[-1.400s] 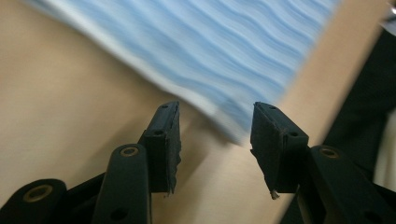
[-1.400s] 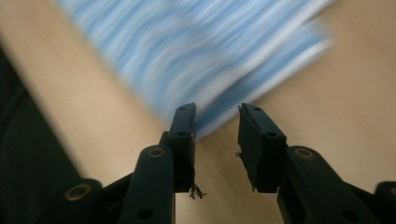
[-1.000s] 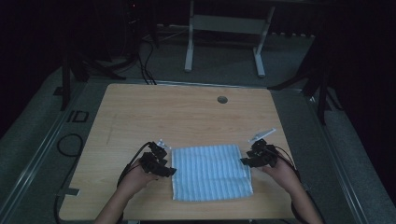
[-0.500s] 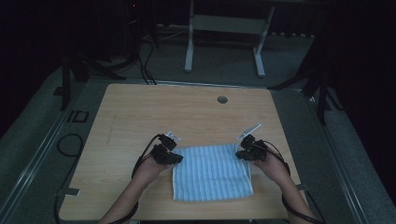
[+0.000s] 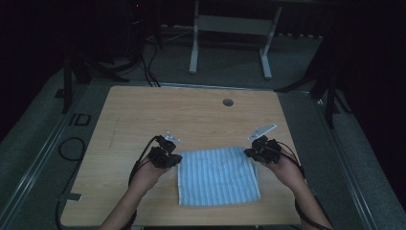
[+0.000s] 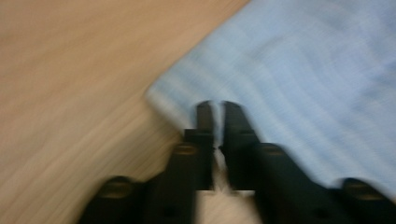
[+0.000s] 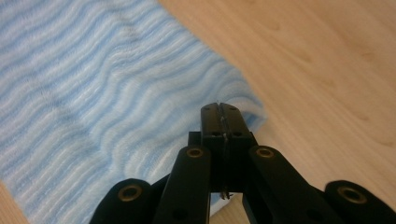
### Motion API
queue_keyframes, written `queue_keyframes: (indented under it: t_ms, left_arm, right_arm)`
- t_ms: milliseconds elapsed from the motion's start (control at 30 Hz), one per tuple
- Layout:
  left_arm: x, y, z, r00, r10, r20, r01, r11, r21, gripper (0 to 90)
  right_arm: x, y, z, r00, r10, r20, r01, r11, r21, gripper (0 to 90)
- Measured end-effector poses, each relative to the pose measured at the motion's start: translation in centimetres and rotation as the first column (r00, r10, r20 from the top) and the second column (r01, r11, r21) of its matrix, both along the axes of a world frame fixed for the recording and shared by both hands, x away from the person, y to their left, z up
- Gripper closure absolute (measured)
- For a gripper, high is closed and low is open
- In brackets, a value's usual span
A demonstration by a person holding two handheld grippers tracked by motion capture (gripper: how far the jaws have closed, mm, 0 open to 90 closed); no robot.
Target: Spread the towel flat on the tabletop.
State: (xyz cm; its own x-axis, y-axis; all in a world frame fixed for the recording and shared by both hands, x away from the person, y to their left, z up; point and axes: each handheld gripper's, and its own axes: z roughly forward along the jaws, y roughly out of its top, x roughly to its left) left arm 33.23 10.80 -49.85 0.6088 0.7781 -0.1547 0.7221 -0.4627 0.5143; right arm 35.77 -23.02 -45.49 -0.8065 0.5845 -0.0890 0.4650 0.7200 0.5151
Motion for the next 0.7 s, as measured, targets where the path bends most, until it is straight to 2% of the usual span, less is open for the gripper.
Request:
queue_keyframes:
  t_ms: [33,100,133,167,267,367,433,500,567,633,667,700]
  left_arm:
    - [0.1,0.0,-0.3,1.0000,0.005,-0.008,-0.005,1.0000,-0.002,66.0]
    - [0.1,0.1,-0.8,0.9995,0.030,0.009,-0.030,0.9991,0.030,59.3]
    - [0.1,0.2,-0.9,0.9995,0.031,0.003,-0.031,0.9990,0.031,52.6]
    - [0.3,0.3,-1.1,0.9994,0.028,-0.018,-0.028,0.9996,0.007,51.3]
    - [0.5,0.3,-1.6,0.9976,0.019,-0.066,-0.020,0.9998,-0.008,46.2]
    - [0.8,0.0,-2.3,0.9930,-0.015,-0.117,0.010,0.9992,-0.039,46.1]
    - [0.9,-0.5,-2.8,0.9908,-0.034,-0.131,0.030,0.9991,-0.029,46.5]
    - [0.9,-0.8,-2.9,0.9903,-0.055,-0.127,0.051,0.9980,-0.037,55.1]
    - [0.9,-1.2,-2.7,0.9914,-0.064,-0.114,0.060,0.9974,-0.040,69.6]
    - [0.8,-1.4,-2.1,0.9950,-0.060,-0.080,0.058,0.9978,-0.034,81.0]
    - [0.8,-1.5,-1.8,0.9963,-0.058,-0.064,0.056,0.9977,-0.038,83.3]
    - [0.6,-1.5,-1.0,0.9984,-0.049,-0.027,0.048,0.9979,-0.044,84.5]
  right_arm:
    - [0.0,0.1,-0.3,1.0000,-0.003,-0.003,0.003,1.0000,-0.006,89.8]
    - [0.1,0.2,-0.7,0.9999,0.002,-0.015,-0.003,0.9999,-0.015,89.8]
    - [0.0,0.2,-0.8,0.9999,0.002,-0.014,-0.002,0.9998,-0.018,89.8]
    - [0.1,0.3,-0.9,0.9999,0.002,-0.015,-0.003,0.9998,-0.018,89.8]
    - [0.1,0.3,-1.0,0.9998,0.002,-0.019,-0.003,0.9999,-0.017,89.8]
    - [0.1,0.4,-1.0,0.9998,0.004,-0.020,-0.004,0.9998,-0.018,89.8]
    - [0.1,0.5,-1.1,0.9998,0.008,-0.020,-0.008,0.9997,-0.021,89.8]
    - [0.1,0.5,-1.1,0.9997,0.006,-0.024,-0.006,0.9998,-0.019,89.7]
    - [0.1,0.5,-1.2,0.9997,0.004,-0.022,-0.004,0.9997,-0.022,89.8]
    - [0.2,0.4,-1.1,0.9998,-0.001,-0.022,0.001,0.9998,-0.021,89.8]
    - [0.2,0.3,-1.0,0.9999,-0.006,-0.013,0.005,0.9998,-0.022,89.8]
    - [0.2,0.2,-0.9,0.9999,-0.010,-0.006,0.009,0.9998,-0.017,89.8]
